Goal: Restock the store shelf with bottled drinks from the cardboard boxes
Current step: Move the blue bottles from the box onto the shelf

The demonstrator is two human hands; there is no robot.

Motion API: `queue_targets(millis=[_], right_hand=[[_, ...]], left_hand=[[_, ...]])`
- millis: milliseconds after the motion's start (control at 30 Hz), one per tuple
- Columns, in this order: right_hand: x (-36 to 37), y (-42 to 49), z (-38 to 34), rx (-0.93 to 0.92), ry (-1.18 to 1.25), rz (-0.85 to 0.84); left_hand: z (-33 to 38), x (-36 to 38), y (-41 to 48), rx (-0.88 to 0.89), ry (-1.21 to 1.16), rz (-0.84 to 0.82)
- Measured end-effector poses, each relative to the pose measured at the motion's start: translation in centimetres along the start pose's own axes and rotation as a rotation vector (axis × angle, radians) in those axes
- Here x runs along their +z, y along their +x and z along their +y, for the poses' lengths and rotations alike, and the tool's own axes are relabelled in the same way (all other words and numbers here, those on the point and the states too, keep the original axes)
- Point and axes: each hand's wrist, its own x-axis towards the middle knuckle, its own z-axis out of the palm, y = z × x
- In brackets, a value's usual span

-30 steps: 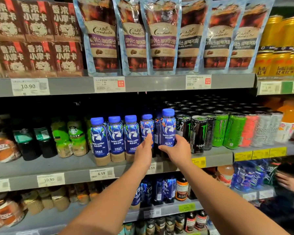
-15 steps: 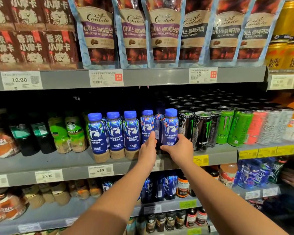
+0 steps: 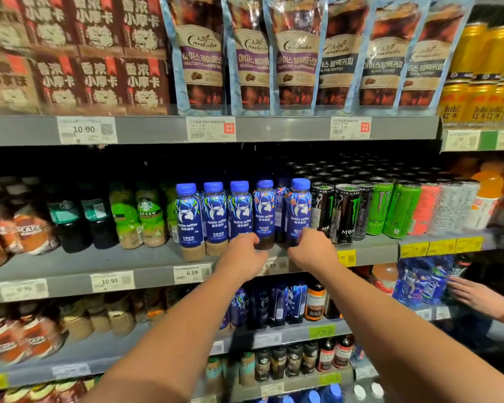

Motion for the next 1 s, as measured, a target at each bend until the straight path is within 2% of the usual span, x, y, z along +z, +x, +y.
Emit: queue_targets(millis=[67,200,400,667,1000], right_hand=[[0.2,-2.0,-1.5,-0.063,-0.197,-0.082],[1.2,-6.1,-4.4,-0.11,-0.353,-0.112],[2.8,-12.0,-8.3,-0.1,-0.485,-0.158],[5.2,-18.3,-13.1,-0.275,-0.541,-0.217],[7.8,-28.2,-15.3,-0.53,-0.553,-0.304]], left_hand=[[-0.8,-1.5,-1.5,0.061,0.181,-0.059],[-2.5,-4.1,-4.6,0.15,0.442,-0.133],[-5.6,-6.8,-9.7,0.207,0.556,-0.185],[-9.7,-11.0,-17.9,0.039,0.566,-0.157],[-13.2,-13.5,-30.6,-0.193,0.672,-0.169]])
